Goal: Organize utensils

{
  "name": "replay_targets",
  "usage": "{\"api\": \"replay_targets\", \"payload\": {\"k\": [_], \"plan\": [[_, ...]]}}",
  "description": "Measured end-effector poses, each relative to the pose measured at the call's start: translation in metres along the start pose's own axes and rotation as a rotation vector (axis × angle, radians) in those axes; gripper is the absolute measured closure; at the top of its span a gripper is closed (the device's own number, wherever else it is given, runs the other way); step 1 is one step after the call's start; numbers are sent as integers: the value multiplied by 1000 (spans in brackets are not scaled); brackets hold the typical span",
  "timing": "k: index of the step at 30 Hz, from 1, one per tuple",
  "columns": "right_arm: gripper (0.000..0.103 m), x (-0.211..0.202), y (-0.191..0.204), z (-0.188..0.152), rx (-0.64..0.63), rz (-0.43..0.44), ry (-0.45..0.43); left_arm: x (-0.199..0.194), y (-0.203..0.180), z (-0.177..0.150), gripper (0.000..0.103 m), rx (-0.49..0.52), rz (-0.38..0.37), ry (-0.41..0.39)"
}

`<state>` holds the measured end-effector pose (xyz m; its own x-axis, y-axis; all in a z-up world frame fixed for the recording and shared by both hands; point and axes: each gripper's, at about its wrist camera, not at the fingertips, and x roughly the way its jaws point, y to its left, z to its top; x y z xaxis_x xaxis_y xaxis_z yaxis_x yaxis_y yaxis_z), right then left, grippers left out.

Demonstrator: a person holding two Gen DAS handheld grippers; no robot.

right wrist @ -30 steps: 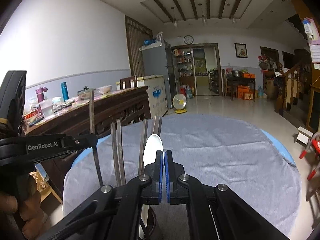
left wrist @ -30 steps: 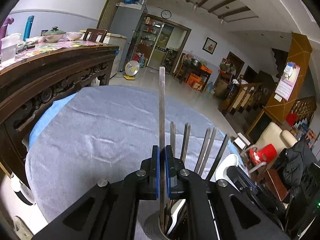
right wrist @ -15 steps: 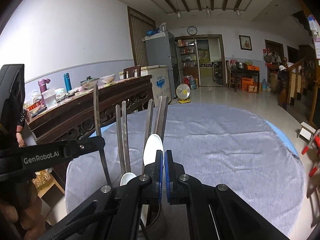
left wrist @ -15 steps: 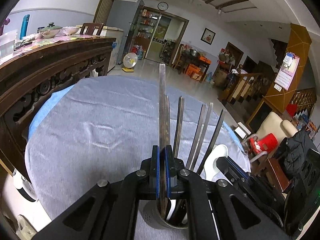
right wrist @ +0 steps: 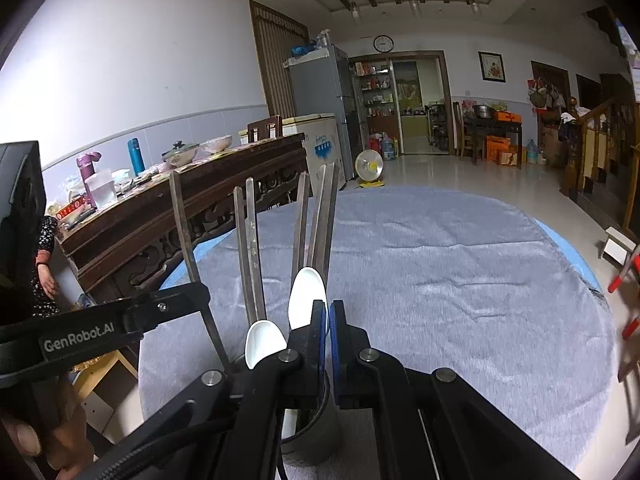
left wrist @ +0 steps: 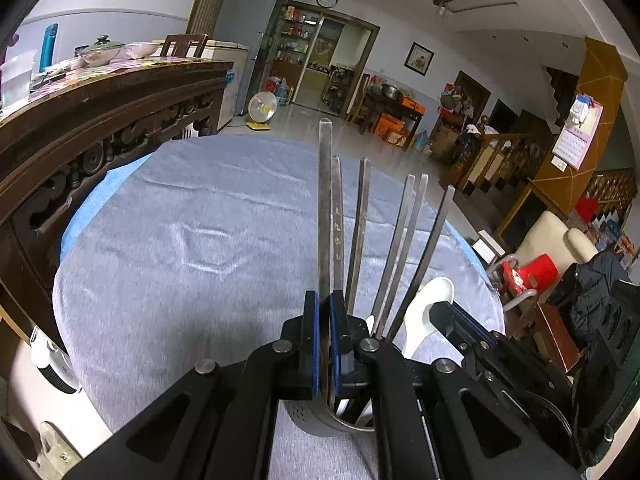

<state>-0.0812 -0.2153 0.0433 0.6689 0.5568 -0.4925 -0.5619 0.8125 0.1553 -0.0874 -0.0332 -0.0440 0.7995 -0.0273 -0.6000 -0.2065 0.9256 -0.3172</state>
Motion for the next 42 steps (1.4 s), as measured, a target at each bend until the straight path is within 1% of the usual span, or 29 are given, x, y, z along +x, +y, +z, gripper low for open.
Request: {"api": "replay_targets", "payload": {"k": [4,9,12,14,15,16,17,18,19,20,23,27,30,32,33,37,38,40,42], "plan": [[99,1,1,-2,0,9,11,-1,-1,-2,98,4,2,6],[99,0,2,-3,1,-3,15,-6,-1,-4,98,-3,7,-2],[92,-1,3,-4,-4,-9,15,-8,-1,-6,97,-3,14,0],[69,-2,3,-5,-3,-7,20,-9,0,-7,89,-8,16,7],[63,-2,3,-5,-2,-3,21,-9,0,-8,83,-12,15,9],[52,-3,4,-6,-1,-1,19,-10,2,-8,80,-16,16,10],[46,-5,4,-6,1,-3,9,-11,3,-9,72,-20,18,10],[46,-7,3,-6,3,-6,1,-12,4,-9,68,-23,21,7],[46,-10,3,-6,4,-14,-8,-13,4,-9,60,-25,25,5],[45,-11,2,-5,6,-15,-8,-14,5,-8,55,-27,29,2],[44,-16,-1,-2,14,-19,-14,-18,5,-7,52,-27,33,-4],[38,-23,-5,3,21,-22,-15,-19,7,-6,40,-26,39,4],[32,-29,-9,7,23,-5,8,-21,9,-4,35,-16,54,13],[26,-35,-13,8,19,17,41,-24,11,-2,32,-6,69,17],[25,-38,-13,10,8,32,69,-25,12,0,27,1,84,25],[20,-48,-10,16,-46,87,175,-31,13,4,20,42,121,28],[19,-51,-8,16,-57,89,201,-31,12,5,15,47,123,32],[18,-54,-5,17,-69,75,248,-32,10,6,11,51,115,42],[18,-55,-4,17,-61,60,278,-32,7,5,8,59,116,52]]}}
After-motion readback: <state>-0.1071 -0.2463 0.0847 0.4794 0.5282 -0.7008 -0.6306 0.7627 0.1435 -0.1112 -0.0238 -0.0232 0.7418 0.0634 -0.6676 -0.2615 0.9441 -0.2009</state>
